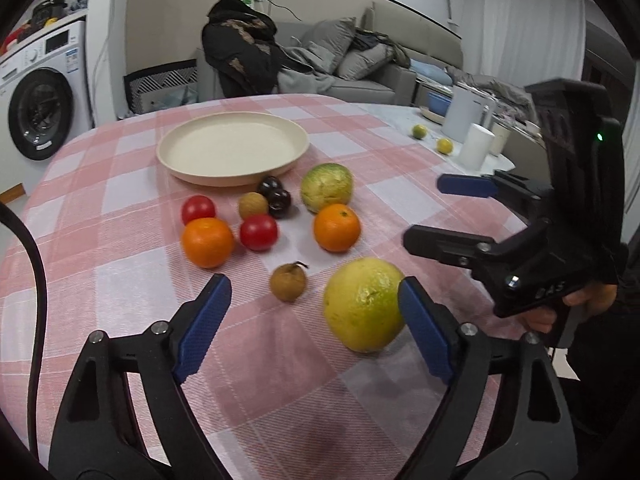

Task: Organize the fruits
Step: 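Grasp the yellow pomelo with the left tool while the right tool grasps the small orange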

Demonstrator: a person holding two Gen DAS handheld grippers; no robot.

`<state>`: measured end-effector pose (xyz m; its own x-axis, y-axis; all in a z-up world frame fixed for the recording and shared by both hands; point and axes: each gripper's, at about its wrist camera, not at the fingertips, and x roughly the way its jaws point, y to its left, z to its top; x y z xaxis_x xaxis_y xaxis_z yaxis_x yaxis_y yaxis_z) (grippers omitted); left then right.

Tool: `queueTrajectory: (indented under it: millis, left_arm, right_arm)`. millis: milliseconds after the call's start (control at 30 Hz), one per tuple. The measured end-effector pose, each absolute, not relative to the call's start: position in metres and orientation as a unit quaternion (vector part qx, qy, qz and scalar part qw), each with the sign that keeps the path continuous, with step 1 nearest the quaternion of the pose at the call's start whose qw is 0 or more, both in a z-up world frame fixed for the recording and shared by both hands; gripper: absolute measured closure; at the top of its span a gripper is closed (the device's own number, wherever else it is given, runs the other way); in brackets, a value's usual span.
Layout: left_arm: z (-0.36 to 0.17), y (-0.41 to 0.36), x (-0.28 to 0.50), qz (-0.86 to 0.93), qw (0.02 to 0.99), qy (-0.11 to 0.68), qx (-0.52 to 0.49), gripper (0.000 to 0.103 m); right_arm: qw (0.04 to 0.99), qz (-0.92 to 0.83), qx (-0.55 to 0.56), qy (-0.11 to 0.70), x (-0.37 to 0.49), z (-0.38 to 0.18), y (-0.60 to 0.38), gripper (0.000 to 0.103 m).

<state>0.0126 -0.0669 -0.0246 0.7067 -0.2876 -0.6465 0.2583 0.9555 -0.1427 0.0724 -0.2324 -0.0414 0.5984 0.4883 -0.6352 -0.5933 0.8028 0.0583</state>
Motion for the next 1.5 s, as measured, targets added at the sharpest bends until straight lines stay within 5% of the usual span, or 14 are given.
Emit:
queueTrajectory:
  millis: [167, 400, 633, 900, 1500]
  left_arm:
    - [-0.026, -0.079, 0.014, -0.169, 0.916, 0.365, -0.010, 0.020]
    - [-0.042, -0.088, 0.030, -0.181, 0.899, 0.399, -0.009, 0.051]
    - [-0.038, -0.079, 0.028, -0.193, 0.898, 0.395, -0.026, 0.051]
    - [-0.018, -0.061, 0.016, -0.184, 0.915, 0.358, -0.036, 0.051]
    - [-0.012, -0.008, 0.031, -0.098, 0.937, 0.331, -0.056, 0.051]
  right_arm:
    - [0.887, 0.307, -0.076, 0.336, 0.074, -0.043, -0.234, 0.000]
    - [0.885, 0.305, -0.073, 0.344, 0.077, -0.045, -0.234, 0.001]
    - [0.876, 0.313, -0.073, 0.361, 0.081, -0.050, -0.230, 0.006]
    - [0.857, 0.319, -0.068, 0.400, 0.092, -0.062, -0.216, 0.030]
    - [0.845, 0.320, -0.097, 0.418, 0.105, -0.071, -0.175, 0.051]
